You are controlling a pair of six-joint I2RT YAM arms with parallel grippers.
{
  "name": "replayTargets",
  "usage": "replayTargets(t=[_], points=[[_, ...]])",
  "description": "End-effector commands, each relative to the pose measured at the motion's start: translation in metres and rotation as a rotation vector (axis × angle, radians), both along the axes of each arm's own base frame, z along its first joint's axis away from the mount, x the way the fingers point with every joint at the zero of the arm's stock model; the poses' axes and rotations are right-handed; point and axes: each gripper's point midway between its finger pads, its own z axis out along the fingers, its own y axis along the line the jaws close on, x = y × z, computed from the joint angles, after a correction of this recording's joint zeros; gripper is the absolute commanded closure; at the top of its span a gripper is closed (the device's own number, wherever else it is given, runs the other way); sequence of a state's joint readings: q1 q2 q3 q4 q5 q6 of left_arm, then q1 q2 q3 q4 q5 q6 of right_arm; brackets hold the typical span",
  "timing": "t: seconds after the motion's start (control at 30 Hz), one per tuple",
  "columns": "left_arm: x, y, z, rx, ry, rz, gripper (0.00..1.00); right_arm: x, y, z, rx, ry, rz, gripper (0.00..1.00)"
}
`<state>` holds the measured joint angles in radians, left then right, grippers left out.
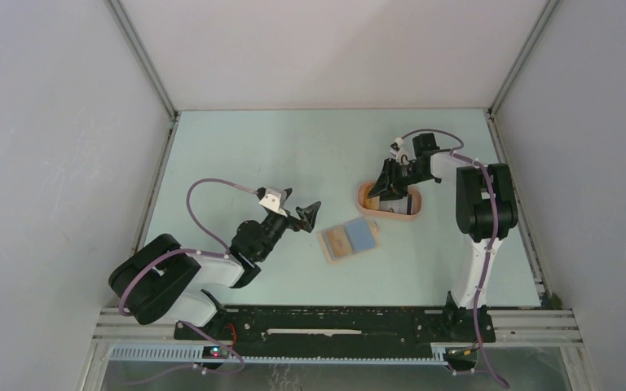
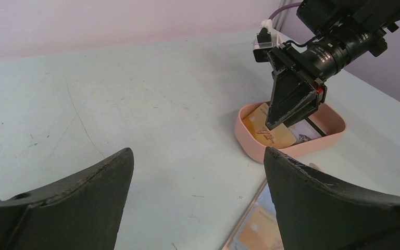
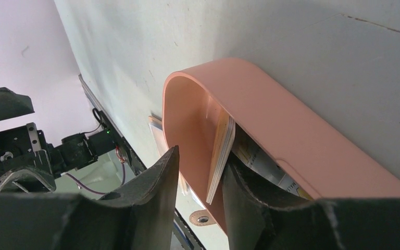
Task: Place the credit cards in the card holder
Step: Pick up the credit card from the storage box.
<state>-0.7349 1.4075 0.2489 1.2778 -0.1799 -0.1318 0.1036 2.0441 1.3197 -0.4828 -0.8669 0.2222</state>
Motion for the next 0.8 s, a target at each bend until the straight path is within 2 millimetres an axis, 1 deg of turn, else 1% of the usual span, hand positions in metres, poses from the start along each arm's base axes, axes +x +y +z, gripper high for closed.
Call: replayTargets(t=[0.0,0.23,0.47,0.77], points=[[0.0,-0.001,0.012,-0.025,-0.041,0.0,0.01,0.004,-0.001,0.017,0.059,-0.013,-0.005,0.57],[0.0,-0.001,0.013,-0.027,-0.042,-0.001,0.01,0.007,-0.01,0.025,0.082,-0.019,-0.023,0.58],[0.0,-0.001,0.013,-0.026,-0.042,0.0,0.01,0.008,-0.022,0.021,0.08,-0.003,-0.044,0.59],[0.0,-0.001,0.014,-0.029,-0.044,0.001,0.01,0.008,-0.028,0.019,0.082,0.007,-0.055,0.66]])
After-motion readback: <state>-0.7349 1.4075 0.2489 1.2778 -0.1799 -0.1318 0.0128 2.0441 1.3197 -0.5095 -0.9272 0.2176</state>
